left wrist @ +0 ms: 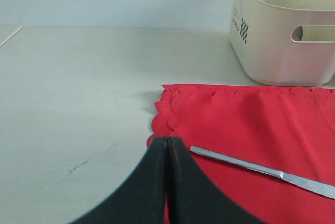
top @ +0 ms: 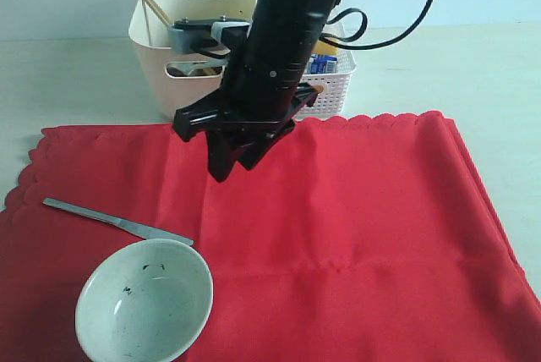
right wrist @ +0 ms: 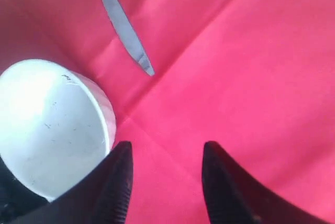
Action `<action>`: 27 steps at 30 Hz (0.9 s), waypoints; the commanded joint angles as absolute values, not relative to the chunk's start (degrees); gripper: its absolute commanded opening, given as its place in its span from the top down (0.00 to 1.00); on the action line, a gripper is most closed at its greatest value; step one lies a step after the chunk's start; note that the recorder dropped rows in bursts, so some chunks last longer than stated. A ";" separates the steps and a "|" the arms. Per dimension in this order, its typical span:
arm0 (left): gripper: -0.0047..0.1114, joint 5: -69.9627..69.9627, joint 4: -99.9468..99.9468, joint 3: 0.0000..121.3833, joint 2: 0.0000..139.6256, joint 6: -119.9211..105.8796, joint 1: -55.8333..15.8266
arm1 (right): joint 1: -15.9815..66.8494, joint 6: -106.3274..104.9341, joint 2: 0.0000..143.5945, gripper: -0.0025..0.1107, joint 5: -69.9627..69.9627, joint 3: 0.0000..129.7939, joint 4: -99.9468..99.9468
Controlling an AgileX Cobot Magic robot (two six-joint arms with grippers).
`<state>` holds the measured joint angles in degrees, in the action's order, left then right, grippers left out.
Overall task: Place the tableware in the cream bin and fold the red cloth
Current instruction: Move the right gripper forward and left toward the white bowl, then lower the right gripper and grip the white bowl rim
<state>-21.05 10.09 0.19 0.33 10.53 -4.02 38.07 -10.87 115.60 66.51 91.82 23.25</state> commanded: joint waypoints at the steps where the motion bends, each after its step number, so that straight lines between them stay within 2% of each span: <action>1: 0.96 -20.65 9.59 0.00 0.00 10.71 -3.96 | 37.98 -14.04 116.13 0.60 65.90 90.08 29.28; 16: 0.96 -20.65 9.59 0.00 0.00 10.71 -3.96 | 45.38 -15.38 120.89 0.60 65.40 89.99 29.56; 27: 0.96 -20.65 9.59 0.00 0.00 10.71 -3.96 | 46.65 -14.84 124.82 0.60 62.78 89.99 26.77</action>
